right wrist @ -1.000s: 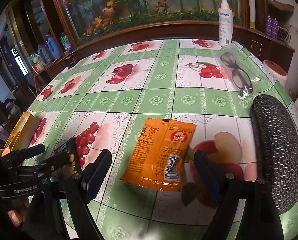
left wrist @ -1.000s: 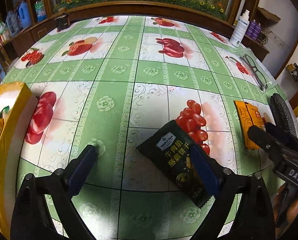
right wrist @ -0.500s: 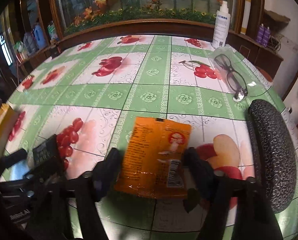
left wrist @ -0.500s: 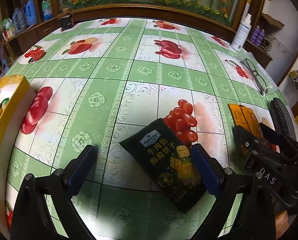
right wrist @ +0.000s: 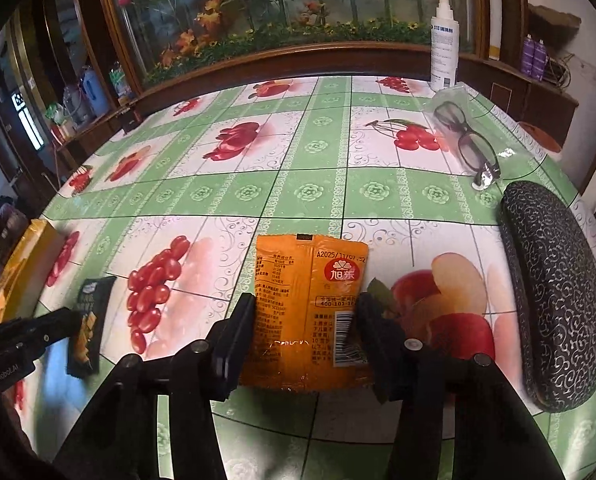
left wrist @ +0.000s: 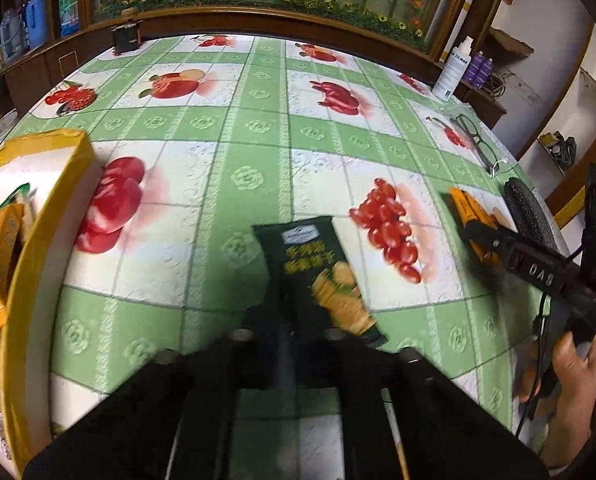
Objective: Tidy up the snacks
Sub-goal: 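Grasp the dark green cracker bag with the left tool while the right tool grasps the orange snack bag, then carry both bags over the tray and open both tools to drop them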
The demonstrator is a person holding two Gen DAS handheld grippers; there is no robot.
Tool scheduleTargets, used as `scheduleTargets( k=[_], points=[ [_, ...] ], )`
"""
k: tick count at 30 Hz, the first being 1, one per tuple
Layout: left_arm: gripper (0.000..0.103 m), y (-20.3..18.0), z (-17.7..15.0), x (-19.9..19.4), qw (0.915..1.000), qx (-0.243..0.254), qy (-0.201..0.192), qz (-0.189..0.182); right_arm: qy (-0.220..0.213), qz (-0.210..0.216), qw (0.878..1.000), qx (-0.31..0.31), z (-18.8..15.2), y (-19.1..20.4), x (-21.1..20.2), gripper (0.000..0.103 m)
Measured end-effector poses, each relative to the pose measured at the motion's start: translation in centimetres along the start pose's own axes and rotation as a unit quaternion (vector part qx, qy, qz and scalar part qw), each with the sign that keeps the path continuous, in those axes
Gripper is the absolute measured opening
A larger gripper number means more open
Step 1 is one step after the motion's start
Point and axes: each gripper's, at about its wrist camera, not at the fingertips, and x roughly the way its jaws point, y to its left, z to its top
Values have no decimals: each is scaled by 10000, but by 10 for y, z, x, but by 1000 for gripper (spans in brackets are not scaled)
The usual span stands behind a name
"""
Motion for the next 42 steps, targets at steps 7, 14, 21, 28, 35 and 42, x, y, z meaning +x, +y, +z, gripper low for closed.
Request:
scheduleTargets(
  k=[7,14,21,28,35,42],
  points=[
    [2,14,-2,-1,9978,-474,184,-436,25,-199,9996,-186,2,8,3,63],
    [82,-25,14,3,9996,-260,-80,115,46,-276,9994,-227,3,9,7,64],
    [77,-31,6,25,9950,-62,-51,996,48,-237,9994,-243,3,8,7,66],
    [42,-18,4,16,9957,266,-165,877,7,-266,9992,-294,1,10,4,52],
    [42,-1,-14,-4,9976,184,-244,629,-39,-82,9998,-193,-3,12,-2,47],
    [42,7,-27,-32,9975,174,-437,523,-164,347,9992,59,-13,18,-23,46]
  ],
)
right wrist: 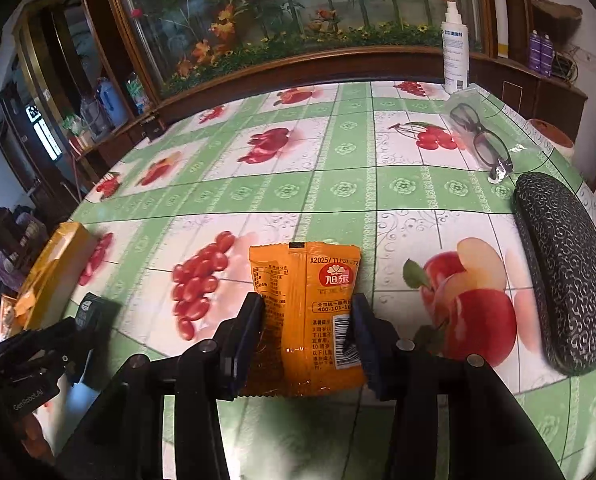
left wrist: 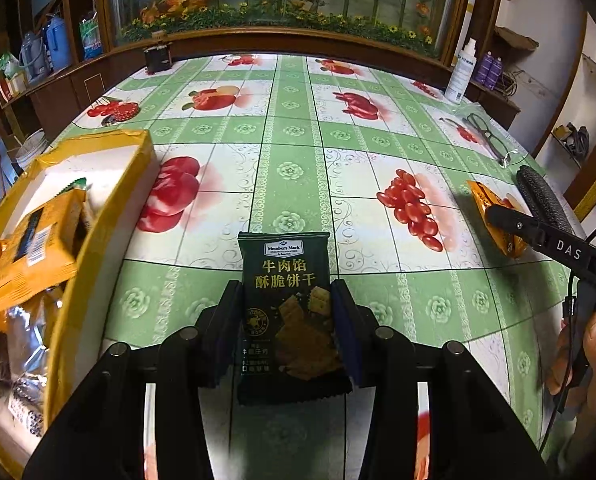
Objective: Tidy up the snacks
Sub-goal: 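Carry both bags over the tray and open both tools to drop them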
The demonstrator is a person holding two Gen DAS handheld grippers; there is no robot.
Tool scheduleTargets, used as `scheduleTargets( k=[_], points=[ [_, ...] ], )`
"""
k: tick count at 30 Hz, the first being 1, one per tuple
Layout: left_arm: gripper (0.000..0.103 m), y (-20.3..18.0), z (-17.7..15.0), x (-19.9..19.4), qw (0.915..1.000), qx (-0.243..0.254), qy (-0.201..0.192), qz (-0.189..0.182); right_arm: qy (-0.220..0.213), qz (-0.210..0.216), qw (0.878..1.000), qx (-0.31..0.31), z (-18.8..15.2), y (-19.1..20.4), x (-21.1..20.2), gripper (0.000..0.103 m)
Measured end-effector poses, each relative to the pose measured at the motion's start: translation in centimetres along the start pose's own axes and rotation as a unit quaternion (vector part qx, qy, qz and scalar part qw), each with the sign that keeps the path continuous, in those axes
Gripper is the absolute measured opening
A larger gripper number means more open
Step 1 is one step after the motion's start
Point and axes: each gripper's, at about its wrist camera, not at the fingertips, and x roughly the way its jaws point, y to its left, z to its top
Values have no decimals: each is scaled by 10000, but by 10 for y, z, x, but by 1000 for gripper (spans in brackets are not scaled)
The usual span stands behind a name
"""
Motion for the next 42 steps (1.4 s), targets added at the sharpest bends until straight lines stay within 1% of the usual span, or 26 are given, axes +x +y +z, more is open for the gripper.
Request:
scheduleTargets(
  k=[3,6,12,17,22,26,30,35,42],
  points=[
    [42,2,-3,-11,10000,5,-66,-9,-78,199,9997,85,-6,8,-11,46],
    [42,6,-6,-22,9999,-8,-154,11,-117,305,9994,67,-11,19,-18,46],
    [42,14,-8,-45,9989,31,-411,206,-155,644,9978,-42,-20,51,-31,46],
    [42,33,-9,-66,9972,-91,-628,400,-204,925,9950,-308,-21,87,-40,46],
    [42,59,-11,-80,9946,-269,-775,634,-263,1253,9902,-564,-18,126,-48,46],
    [42,83,-16,-89,9924,-478,-841,756,-264,1553,9849,-725,-18,157,-49,46],
    [42,102,-22,-99,9900,-625,-925,862,-238,1763,9799,-899,-21,186,-47,46],
    [42,123,-27,-107,9869,-779,-999,1003,-125,1973,9741,-1097,-25,221,-40,46],
    [42,153,-36,-114,9823,-1028,-1034,1179,-40,2145,9676,-1329,-23,264,-24,46]
  ],
)
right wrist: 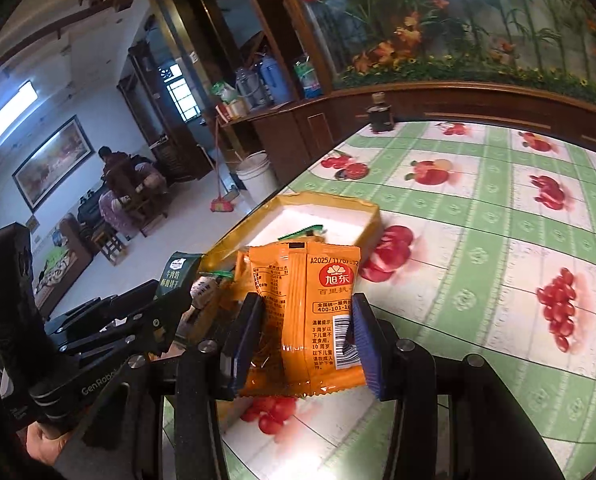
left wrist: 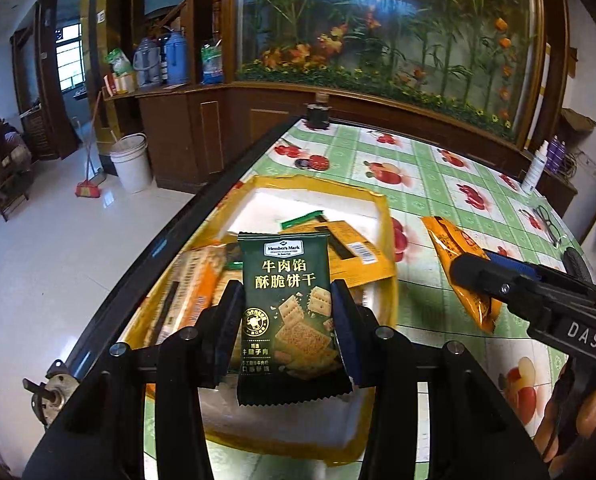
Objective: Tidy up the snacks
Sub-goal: 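Carry both bags over the tray and open both tools to drop them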
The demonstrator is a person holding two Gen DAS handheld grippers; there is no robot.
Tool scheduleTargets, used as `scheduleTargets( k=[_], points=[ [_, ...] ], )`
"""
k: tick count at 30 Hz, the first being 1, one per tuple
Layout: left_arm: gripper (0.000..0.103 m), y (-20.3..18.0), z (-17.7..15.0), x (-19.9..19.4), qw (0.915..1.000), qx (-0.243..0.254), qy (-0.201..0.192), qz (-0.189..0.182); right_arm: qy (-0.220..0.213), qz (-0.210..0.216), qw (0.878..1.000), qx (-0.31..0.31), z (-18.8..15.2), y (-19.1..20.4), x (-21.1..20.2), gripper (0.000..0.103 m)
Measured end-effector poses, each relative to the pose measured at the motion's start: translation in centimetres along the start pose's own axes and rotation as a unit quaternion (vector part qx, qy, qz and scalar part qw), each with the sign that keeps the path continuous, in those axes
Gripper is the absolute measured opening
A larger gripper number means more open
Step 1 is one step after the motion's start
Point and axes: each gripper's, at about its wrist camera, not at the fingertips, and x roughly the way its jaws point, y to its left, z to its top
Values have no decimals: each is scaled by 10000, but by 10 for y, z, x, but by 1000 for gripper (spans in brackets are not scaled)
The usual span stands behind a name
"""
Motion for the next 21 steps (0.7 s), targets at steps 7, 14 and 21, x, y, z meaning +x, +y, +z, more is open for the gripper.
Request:
scheduleTargets(
  k=[7,14,21],
  points=[
    [43,24,-1,7,9997,-132,43,186,256,154,9994,-190,17,24,50,46],
    [43,34,1,9,9995,-108,-9,308,355,124,9990,-252,32,30,90,46],
    [43,37,4,16,9994,-56,-53,347,368,64,9988,-326,45,30,106,46]
  ],
)
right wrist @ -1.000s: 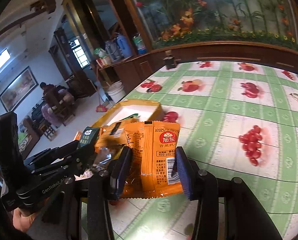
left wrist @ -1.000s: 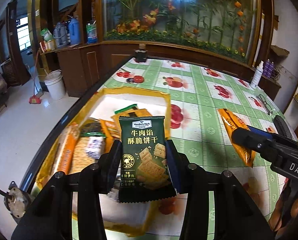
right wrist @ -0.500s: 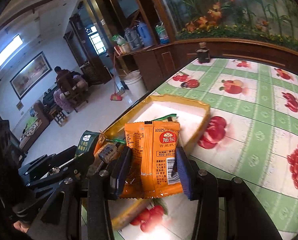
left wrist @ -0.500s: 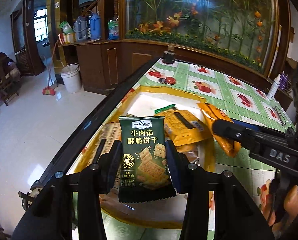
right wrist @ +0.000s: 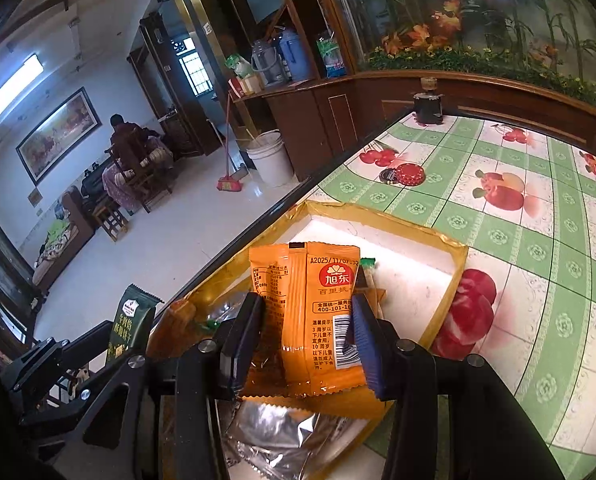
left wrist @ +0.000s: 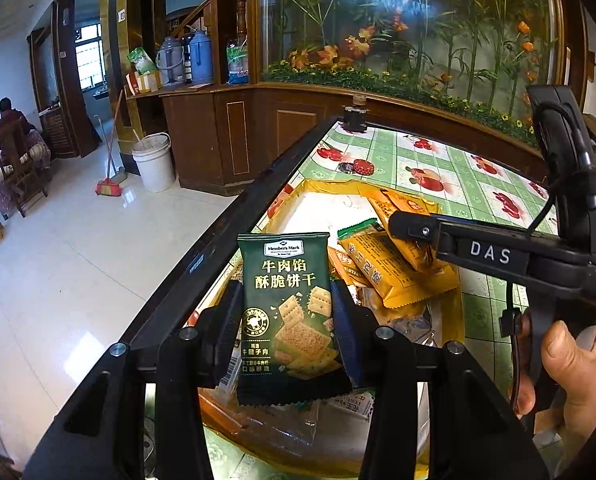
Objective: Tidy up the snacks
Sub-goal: 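Carry both bags over the tray and open both tools to drop them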
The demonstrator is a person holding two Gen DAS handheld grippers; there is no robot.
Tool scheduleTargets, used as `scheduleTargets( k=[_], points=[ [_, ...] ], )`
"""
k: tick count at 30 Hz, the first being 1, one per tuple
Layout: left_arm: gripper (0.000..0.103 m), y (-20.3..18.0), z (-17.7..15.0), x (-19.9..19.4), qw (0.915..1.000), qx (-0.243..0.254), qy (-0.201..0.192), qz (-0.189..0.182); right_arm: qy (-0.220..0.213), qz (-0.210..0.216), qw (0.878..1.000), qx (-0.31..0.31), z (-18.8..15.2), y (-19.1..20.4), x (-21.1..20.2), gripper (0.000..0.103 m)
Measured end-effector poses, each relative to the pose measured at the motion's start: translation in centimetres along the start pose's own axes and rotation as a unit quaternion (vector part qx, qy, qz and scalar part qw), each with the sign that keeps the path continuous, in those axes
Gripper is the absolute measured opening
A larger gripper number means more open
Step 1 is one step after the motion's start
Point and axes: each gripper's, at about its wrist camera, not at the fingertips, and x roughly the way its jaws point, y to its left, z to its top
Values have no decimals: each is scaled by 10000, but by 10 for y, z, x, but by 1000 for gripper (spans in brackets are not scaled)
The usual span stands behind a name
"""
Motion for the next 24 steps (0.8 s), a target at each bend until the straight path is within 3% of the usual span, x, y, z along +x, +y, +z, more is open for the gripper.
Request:
scheduleTargets(
  k=[8,12,14,17,24],
  points=[
    [43,-3,2,9,9999,31,96,18,57,51,10000,15,5,-1,9,56],
    [49,-4,2,7,9999,16,95,125,-53,-11,10000,-60,5,2,3,82],
    [53,-5,2,3,9998,20,23,213,-139,3,9999,-84,4,2,-4,82],
    [79,-5,3,-7,9996,-19,-119,253,-220,-18,9997,-59,3,1,-14,82],
    [81,-8,4,-22,9993,-1,-283,248,-303,-47,9995,-53,-2,-4,-37,83]
  ],
)
